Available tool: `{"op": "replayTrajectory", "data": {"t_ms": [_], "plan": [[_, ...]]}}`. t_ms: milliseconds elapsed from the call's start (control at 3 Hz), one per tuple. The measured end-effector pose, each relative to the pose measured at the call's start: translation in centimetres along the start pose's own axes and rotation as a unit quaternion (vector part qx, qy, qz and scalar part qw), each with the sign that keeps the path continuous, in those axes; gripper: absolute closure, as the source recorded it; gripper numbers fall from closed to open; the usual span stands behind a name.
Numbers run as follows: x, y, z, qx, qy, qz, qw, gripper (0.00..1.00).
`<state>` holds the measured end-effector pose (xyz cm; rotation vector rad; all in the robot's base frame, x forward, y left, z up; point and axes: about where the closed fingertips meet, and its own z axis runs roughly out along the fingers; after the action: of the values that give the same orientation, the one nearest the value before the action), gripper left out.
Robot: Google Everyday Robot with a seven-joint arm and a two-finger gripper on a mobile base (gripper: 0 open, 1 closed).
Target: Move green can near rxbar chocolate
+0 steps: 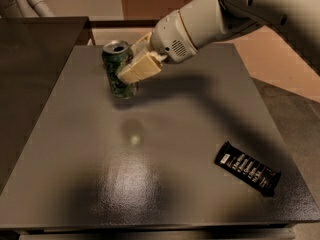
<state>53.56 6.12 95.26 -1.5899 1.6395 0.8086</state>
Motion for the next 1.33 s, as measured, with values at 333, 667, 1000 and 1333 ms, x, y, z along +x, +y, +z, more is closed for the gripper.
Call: {"op": "replayTrajectory", "data": {"t_ms": [333, 667, 1000, 1333], "plan": [[3.1, -0.5, -4.2, 0.015, 0.009, 0.018, 0.9997, 1.00], [5.9, 0.0, -8.6, 0.030, 0.010, 0.030, 0.9990, 1.00], [8.1, 0.9, -12.6, 0.044, 0.010, 0.033, 0.9985, 1.00], [9.7, 2.3, -14.6, 0.042, 0.011, 0.015, 0.9990, 1.00]]}}
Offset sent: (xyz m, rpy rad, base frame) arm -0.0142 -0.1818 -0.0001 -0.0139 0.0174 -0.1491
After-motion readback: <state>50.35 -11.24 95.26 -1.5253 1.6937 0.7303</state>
